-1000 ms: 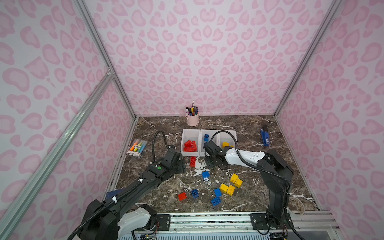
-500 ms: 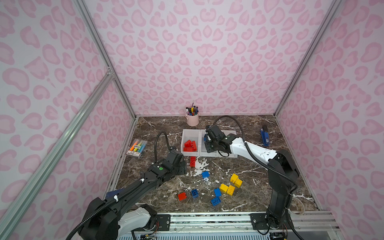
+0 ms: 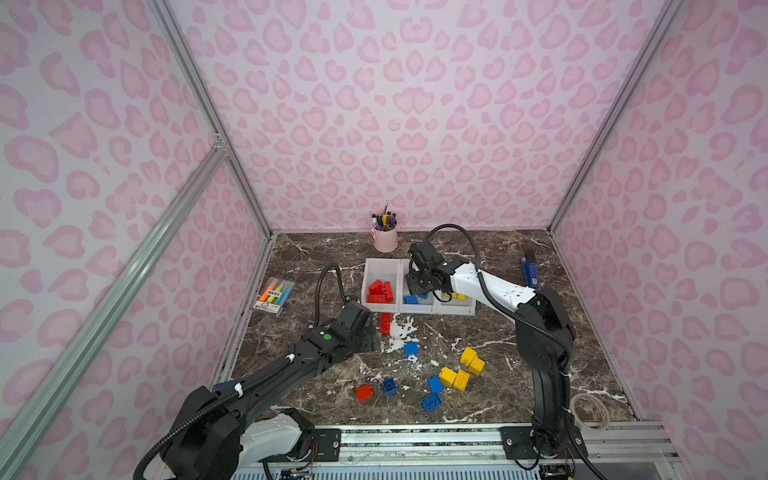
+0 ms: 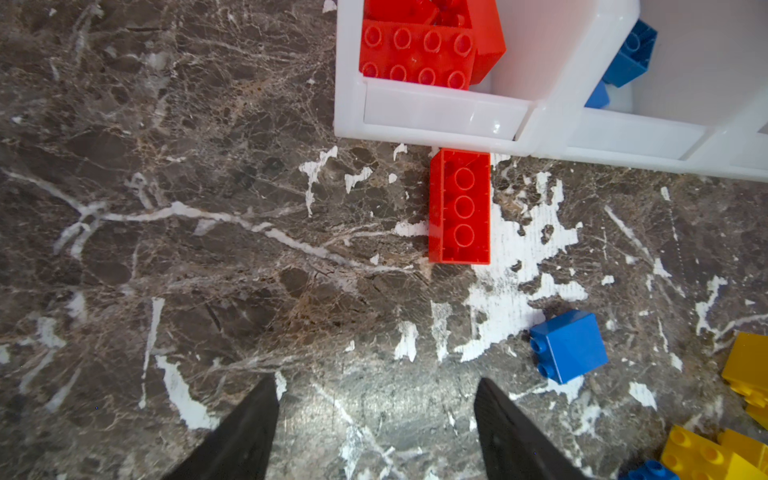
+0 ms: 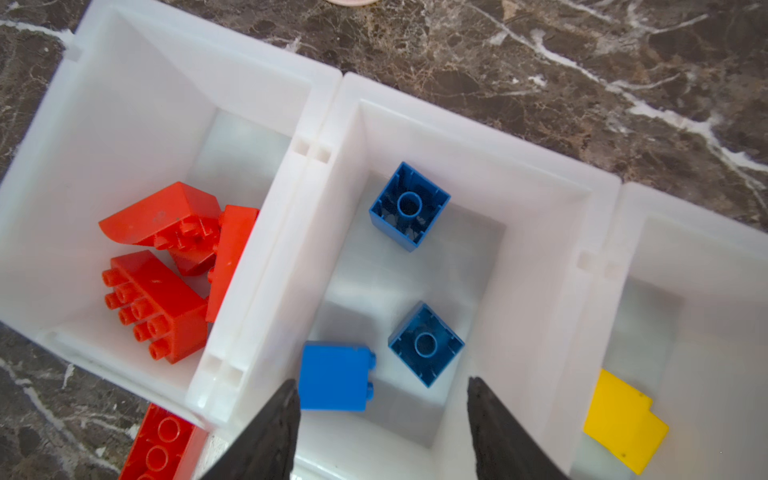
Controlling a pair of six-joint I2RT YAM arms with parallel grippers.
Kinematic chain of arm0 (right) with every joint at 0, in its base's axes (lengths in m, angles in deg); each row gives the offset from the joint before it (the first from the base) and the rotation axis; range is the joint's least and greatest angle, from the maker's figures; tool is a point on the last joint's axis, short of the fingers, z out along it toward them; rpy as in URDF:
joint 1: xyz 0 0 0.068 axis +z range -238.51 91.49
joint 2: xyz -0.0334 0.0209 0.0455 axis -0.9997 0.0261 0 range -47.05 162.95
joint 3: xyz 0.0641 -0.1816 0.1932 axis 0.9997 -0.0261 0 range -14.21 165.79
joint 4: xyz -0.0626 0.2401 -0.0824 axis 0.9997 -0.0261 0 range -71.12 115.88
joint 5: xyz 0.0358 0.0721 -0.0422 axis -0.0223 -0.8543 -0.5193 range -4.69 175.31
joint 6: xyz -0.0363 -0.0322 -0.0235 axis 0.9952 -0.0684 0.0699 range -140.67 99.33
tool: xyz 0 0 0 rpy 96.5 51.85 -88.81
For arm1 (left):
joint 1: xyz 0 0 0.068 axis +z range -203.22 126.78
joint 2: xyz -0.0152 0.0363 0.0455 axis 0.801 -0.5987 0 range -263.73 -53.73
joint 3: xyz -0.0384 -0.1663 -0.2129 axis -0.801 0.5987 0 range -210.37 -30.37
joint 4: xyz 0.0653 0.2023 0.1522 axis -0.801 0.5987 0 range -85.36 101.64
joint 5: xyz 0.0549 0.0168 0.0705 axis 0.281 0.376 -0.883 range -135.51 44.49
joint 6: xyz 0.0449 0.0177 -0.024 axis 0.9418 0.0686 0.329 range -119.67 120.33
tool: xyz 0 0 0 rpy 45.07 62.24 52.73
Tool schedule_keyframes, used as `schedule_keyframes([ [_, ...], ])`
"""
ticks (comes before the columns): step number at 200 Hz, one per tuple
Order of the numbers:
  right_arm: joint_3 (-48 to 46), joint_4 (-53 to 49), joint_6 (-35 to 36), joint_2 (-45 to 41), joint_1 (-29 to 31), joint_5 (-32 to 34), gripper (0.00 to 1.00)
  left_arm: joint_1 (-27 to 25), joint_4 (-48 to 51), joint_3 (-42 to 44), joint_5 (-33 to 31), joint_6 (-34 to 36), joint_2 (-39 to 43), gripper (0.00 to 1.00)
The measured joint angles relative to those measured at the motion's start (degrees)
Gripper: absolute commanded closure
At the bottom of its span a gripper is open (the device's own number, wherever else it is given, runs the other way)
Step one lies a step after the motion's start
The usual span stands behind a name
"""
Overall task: Sort the legos into containers by color
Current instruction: 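Lift the blue brick into the middle compartment and open the right gripper, then lower the left gripper onto the long red brick while the right gripper moves back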
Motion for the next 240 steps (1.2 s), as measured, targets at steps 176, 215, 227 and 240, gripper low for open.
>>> schedule_keyframes([
  [176,-29.00,0.39,-7.41,-28.70,1.62,1.68,0.33,-0.83,-3.52,-14.60,1.55,7.19,-24.57,0.31],
  [215,-32.33,0.22,-9.05,-32.28,1.55,2.99,0.34,-0.96,-4.07,-17.77,1.99,9.14,-29.70,0.38],
  [227,-32.83,0.15,-9.46,-32.79,1.55,3.04,0.34,-0.98,-4.09,-18.36,2.16,9.62,-30.69,0.40],
  [240,-33.18,0.20,-9.99,-33.11,1.57,3.17,0.34,-0.98,-4.15,-18.88,2.16,9.88,-31.52,0.43],
])
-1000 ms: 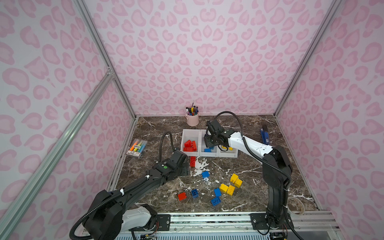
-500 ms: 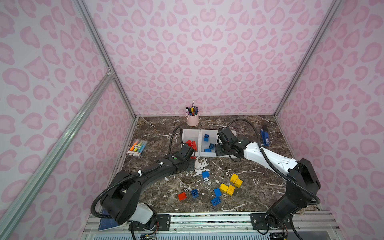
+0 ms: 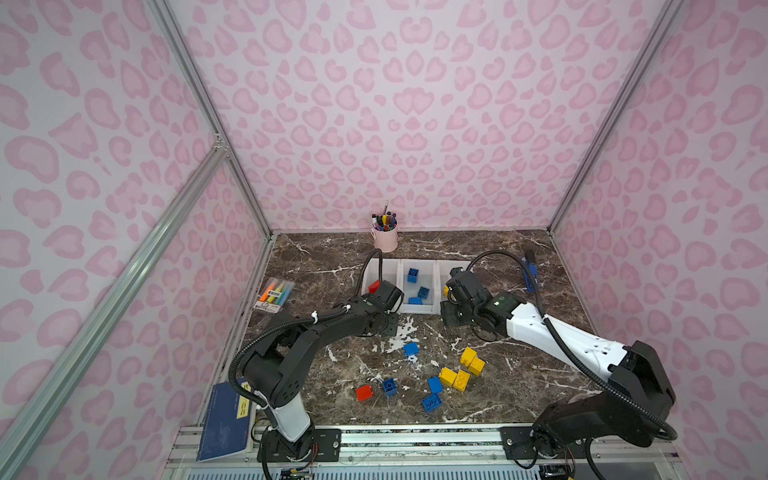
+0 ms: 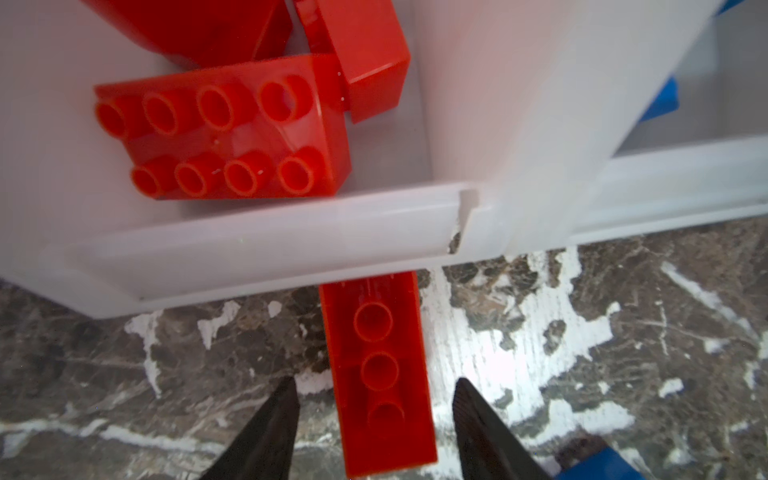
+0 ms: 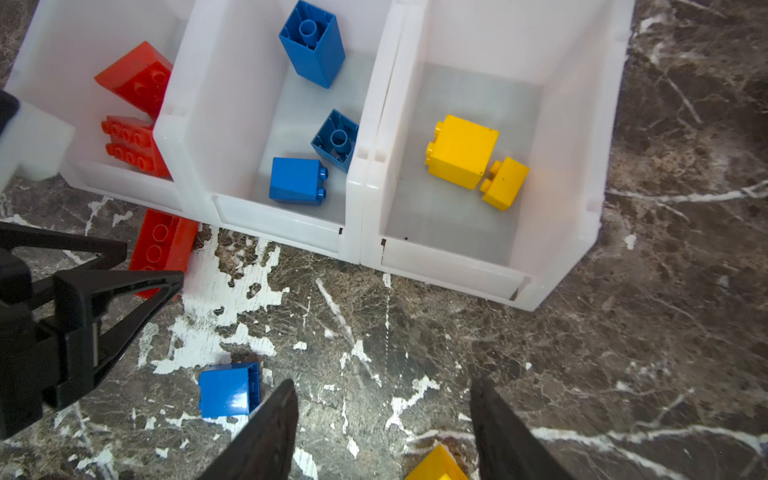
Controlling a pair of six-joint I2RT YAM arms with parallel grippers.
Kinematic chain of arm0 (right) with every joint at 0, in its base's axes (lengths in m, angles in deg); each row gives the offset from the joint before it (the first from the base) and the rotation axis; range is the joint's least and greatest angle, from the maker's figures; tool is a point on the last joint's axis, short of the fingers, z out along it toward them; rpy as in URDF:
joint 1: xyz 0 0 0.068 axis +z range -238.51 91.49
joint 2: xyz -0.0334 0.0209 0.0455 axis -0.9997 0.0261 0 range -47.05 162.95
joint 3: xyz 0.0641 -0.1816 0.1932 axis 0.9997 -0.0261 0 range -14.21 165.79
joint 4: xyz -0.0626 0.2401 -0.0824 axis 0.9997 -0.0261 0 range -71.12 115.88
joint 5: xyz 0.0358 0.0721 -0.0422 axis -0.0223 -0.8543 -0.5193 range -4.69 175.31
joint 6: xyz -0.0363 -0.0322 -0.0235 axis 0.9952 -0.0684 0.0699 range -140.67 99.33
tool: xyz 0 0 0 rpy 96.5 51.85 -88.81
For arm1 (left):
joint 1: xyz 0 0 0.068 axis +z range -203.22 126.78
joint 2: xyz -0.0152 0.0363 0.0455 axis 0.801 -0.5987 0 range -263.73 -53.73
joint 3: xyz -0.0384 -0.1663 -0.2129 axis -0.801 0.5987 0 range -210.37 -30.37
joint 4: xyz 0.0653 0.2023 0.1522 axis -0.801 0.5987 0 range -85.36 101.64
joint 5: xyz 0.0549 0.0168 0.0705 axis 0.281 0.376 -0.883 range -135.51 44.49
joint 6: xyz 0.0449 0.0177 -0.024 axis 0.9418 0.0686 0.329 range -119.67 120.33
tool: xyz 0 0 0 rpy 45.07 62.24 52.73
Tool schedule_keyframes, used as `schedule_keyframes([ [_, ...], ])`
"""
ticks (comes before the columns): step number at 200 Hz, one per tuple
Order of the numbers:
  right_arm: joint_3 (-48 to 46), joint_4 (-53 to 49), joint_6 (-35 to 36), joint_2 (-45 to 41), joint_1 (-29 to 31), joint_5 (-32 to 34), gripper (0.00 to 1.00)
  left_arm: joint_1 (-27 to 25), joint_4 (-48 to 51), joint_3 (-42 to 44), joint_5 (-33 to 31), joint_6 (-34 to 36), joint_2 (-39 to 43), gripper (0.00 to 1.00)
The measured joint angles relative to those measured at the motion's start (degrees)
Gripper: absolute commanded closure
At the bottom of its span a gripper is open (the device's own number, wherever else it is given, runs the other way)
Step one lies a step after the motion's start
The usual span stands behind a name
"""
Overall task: Sort the legos into containers by color
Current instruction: 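Lower the left gripper onto the long red brick while the right gripper moves back, then lift the long red brick over the near compartment with the left gripper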
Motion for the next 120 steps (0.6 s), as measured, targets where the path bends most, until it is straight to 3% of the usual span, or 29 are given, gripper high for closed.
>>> schedule_keyframes([
  [50,-0.15,0.07,-1.11,-0.07,0.11,0.04,0.34,0.00,-0.33,-0.87,0.00,0.66,-1.88,0.57],
  [120,-0.48,0.11,-1.75,-0.09,0.46,0.15,0.35,-0.07,-0.96,-0.57,0.00,0.81,-1.84,0.67],
])
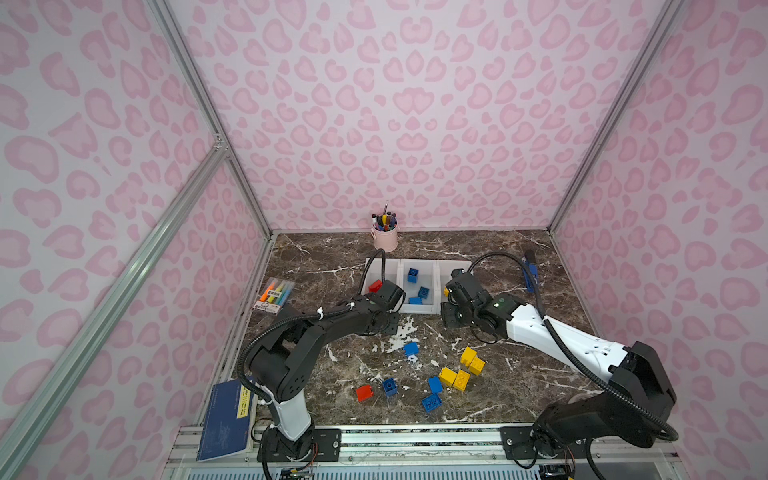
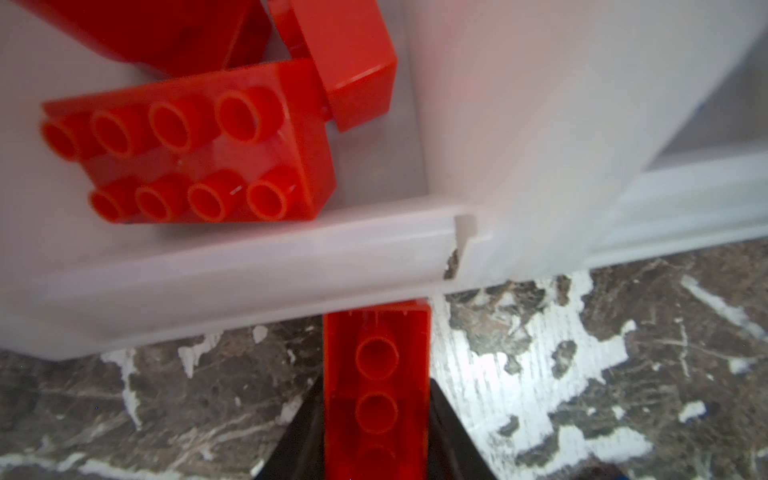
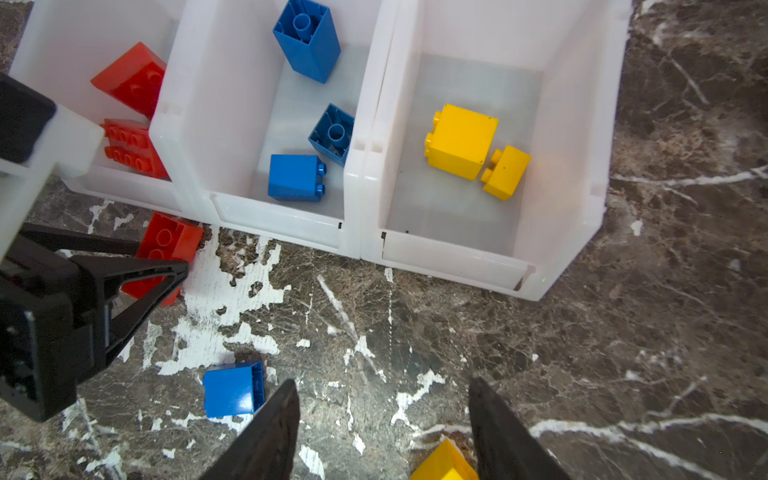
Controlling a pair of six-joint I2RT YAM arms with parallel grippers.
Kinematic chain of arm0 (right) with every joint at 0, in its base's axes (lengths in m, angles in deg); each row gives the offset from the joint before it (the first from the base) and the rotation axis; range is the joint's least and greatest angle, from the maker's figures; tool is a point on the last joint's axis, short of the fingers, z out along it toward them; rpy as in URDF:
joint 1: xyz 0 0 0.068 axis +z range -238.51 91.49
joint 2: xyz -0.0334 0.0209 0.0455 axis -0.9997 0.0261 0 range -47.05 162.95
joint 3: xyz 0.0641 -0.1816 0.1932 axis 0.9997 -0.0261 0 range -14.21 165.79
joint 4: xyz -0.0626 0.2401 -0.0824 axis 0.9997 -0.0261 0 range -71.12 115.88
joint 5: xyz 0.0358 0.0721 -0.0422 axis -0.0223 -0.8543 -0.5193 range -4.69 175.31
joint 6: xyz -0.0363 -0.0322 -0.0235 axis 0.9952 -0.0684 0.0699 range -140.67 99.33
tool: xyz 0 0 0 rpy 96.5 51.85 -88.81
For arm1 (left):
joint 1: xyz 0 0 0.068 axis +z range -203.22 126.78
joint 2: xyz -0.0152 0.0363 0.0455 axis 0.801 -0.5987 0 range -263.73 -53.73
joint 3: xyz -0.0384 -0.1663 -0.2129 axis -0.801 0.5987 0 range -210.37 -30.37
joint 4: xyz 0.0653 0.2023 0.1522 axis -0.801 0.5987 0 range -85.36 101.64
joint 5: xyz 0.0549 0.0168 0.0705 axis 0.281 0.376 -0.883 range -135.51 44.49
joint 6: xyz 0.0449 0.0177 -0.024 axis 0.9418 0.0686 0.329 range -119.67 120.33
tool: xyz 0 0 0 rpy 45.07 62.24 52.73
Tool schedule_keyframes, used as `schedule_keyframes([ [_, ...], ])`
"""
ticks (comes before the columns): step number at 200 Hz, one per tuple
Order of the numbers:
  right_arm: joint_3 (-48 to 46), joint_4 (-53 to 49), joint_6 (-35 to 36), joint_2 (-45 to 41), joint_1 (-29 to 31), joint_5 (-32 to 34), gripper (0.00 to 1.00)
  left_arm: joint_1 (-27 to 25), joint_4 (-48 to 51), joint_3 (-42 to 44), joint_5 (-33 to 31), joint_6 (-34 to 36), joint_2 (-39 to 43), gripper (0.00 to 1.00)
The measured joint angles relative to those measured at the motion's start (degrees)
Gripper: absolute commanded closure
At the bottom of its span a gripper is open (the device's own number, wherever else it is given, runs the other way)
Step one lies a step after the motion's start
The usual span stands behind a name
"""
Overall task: Sort the legos into containers by color
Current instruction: 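Lift the long red brick over the near compartment with the left gripper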
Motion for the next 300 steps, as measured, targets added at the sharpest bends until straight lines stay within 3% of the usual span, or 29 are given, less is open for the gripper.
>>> schedule_keyframes([
  [141,-0.26,-0.09,-0.68,-0.48,0.37,0.76,0.36,-3.82,0.11,9.03,1.46,-3.61,12.48,0.69],
  [191,-0.17,-0.22,-1.03,-0.87,0.55,1.16,0.36,-1.49,2.58,-0.76,0.96,0.11,12.44,0.69],
  [252,-0.87,-0.22,-1.55,-3.04,0.63,1.36,0.36,6.45,5.18,-16.48,0.96,6.01,1.55,0.69],
  [300,-2.84,-0.28,-2.01,-4.39,0.63,1.36,0.36,8.37,6.16,-23.71,0.83,8.81,-5.62,0.68],
])
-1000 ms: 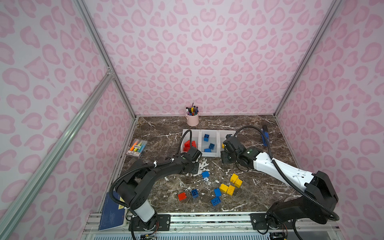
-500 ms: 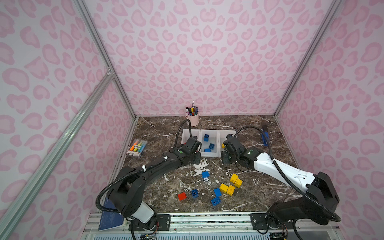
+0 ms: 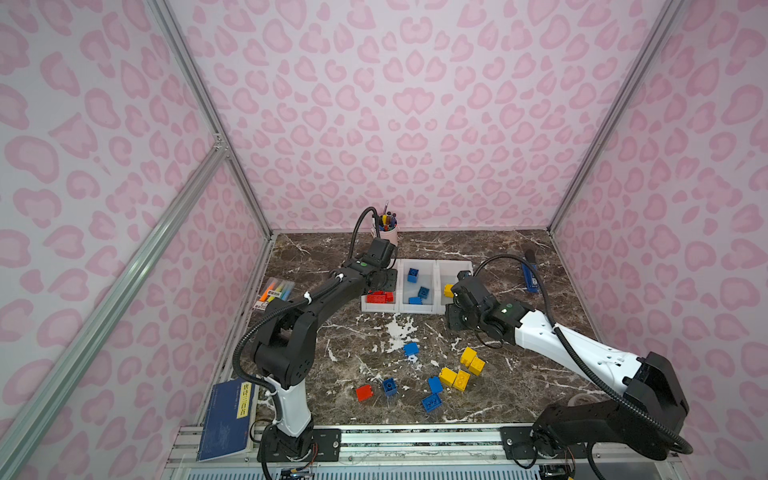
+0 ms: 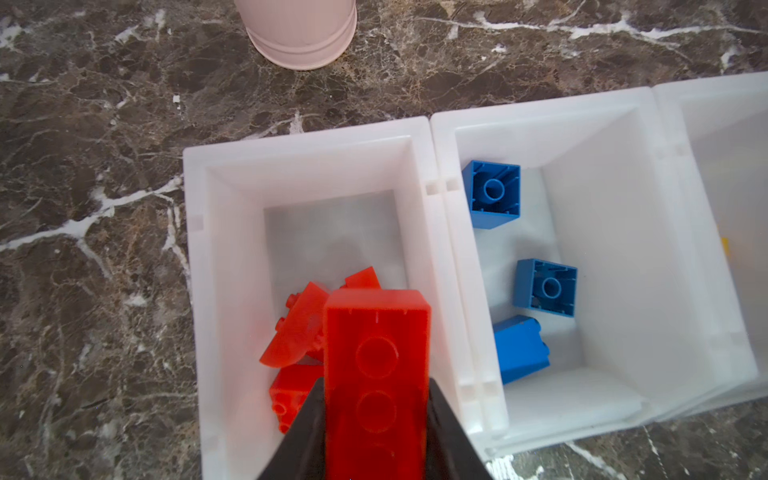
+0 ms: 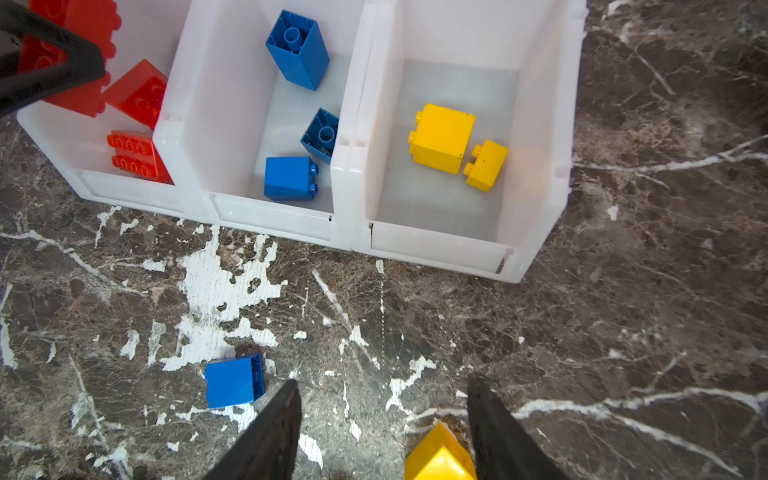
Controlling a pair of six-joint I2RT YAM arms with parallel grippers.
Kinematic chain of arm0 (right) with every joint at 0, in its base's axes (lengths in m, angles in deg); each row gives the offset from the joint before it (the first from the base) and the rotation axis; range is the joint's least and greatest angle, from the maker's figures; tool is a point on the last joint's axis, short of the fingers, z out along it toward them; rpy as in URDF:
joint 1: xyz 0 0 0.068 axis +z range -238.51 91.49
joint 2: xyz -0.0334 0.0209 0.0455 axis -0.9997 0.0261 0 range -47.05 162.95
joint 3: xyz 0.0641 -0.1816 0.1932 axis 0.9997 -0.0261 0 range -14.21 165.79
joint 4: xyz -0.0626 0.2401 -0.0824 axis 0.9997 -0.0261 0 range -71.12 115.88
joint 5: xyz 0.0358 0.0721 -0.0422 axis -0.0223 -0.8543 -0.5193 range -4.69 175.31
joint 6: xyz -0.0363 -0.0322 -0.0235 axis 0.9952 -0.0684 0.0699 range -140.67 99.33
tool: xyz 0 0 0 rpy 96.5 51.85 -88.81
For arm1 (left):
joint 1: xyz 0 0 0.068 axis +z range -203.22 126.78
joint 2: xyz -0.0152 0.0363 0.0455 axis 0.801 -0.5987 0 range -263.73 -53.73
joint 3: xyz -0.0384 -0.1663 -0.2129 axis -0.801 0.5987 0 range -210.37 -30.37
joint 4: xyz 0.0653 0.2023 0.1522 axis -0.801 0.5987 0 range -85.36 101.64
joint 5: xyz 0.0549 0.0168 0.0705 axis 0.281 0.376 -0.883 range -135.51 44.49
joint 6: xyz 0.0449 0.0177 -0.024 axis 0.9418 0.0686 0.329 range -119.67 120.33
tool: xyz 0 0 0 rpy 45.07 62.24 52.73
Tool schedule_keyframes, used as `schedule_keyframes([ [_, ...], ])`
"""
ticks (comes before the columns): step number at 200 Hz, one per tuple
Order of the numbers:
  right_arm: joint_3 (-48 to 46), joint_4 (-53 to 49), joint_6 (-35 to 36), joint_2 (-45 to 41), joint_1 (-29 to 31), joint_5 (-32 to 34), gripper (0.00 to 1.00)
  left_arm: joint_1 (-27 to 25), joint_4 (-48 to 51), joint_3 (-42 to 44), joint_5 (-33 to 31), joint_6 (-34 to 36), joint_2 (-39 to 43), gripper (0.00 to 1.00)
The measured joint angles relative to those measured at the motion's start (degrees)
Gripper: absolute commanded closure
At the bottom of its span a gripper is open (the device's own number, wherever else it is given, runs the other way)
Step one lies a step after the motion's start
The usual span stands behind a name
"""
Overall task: Sort the legos into containers by color
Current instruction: 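Lift the long red brick over the near compartment with the left gripper, then drop the red brick in the near compartment while the right gripper lowers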
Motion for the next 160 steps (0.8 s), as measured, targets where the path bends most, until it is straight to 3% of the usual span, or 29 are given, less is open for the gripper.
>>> schedule_keyframes([
  [28,-0.63,-0.07,-0.17,-0.48,0.00,0.02,0.36,0.94,0.57,-3.15,0.07,0.61,-3.19,0.65],
  [42,-0.79,-0.15,-0.22,-0.70,0.00,0.04,0.36,1.27,0.92,-4.20,0.20,0.79,-4.09,0.54],
  [73,-1.07,-0.46,-0.61,-0.85,0.00,0.46,0.35,1.79,1.14,-4.83,0.61,1.40,-4.44,0.43],
  [113,-1.07,-0.81,-1.01,-0.74,-0.02,0.48,0.35,2.14,0.96,-2.60,0.83,1.44,-2.60,0.40],
  [160,-1.79,-0.81,-1.25,-0.33,0.00,0.68,0.35,2.19,-1.16,6.34,1.25,-0.11,4.63,0.39],
])
